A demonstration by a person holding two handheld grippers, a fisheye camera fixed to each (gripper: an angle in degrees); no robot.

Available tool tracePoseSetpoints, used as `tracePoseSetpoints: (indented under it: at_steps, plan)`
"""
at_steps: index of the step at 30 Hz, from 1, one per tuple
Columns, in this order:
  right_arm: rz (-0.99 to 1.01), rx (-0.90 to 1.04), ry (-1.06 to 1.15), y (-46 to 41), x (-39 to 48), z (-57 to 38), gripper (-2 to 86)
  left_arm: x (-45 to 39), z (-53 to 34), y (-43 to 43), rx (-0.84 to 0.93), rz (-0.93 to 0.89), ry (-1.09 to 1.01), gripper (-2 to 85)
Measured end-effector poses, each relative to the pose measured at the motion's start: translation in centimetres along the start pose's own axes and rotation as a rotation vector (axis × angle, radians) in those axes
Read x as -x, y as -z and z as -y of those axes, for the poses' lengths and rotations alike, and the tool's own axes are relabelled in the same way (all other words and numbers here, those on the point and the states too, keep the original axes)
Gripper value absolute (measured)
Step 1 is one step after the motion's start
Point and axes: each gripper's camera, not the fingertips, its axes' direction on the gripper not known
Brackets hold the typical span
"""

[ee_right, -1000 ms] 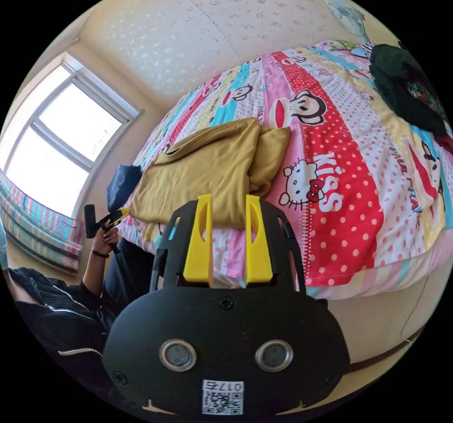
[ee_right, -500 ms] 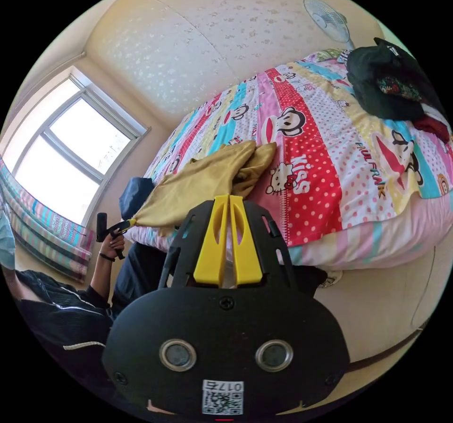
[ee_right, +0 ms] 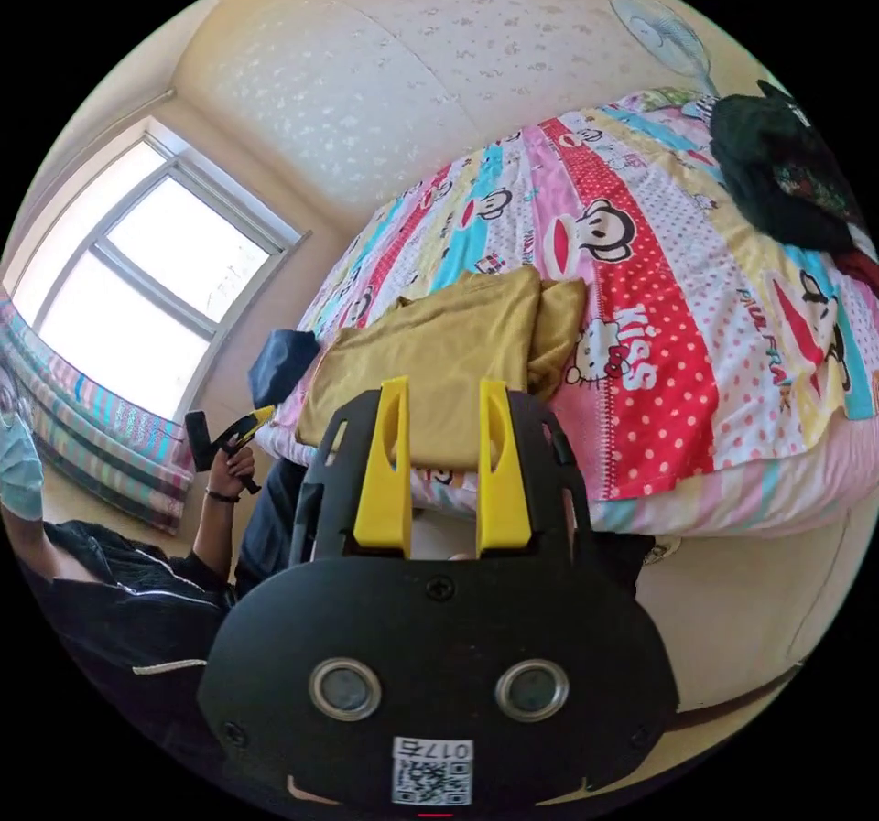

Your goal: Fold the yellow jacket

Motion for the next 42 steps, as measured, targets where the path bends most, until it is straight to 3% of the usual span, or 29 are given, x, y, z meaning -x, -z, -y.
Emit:
tracePoseSetpoints:
  at_steps: [4, 8, 10, 16, 21, 24, 27, 30, 35, 37, 42]
  plan:
    - [0.038, 0.138, 0.126, -9.1, 6.1, 3.1, 8.9, 2.9, -1.5, -6.1, 0.122, 0.187, 0.145, 5.0]
    - [-0.064, 0.264, 0.185, -16.7, 8.6, 4.0, 7.7, 5.4, -4.8, -3.6, 0.003, 0.047, 0.285, 4.9]
    - [-0.222, 0.378, 0.162, -21.7, 7.6, 3.1, 5.6, 5.7, -5.9, -2.2, -0.030, 0.034, 0.334, 5.2]
    - [-0.010, 0.233, -0.021, -22.8, 4.0, 1.6, 3.0, 6.7, -8.8, -1.2, -0.063, -0.190, 0.397, 9.5]
    - [-0.026, 0.245, -0.039, -24.7, 5.0, 2.0, 3.2, 7.6, -8.9, -3.7, 0.035, -0.257, 0.428, 7.6]
    - [-0.047, 0.239, -0.048, -25.4, 6.7, 2.1, 5.4, 6.7, -8.8, -3.2, -0.011, -0.242, 0.399, 5.9]
    - [0.038, 0.226, -0.096, -25.1, 9.8, 2.8, 15.8, 4.1, -8.1, -1.7, -0.106, -0.265, 0.260, 5.2]
    - [0.063, 0.264, 0.013, -26.0, 15.9, 4.9, 20.2, 1.8, -7.5, -1.5, -0.134, -0.252, 0.174, 5.1]
    - [-0.118, 0.496, 0.281, -33.1, 27.9, 10.9, 22.6, -0.7, -7.3, -1.8, -0.185, -0.281, 0.091, 5.1]
    - [-0.285, 0.661, 0.412, -39.1, 33.3, 12.7, 23.5, -1.5, -7.5, -1.7, -0.185, -0.262, 0.067, 5.1]
    - [-0.724, 0.856, 0.513, -50.5, 38.6, 12.4, 23.9, -2.5, -7.8, -1.3, -0.198, -0.238, 0.043, 5.1]
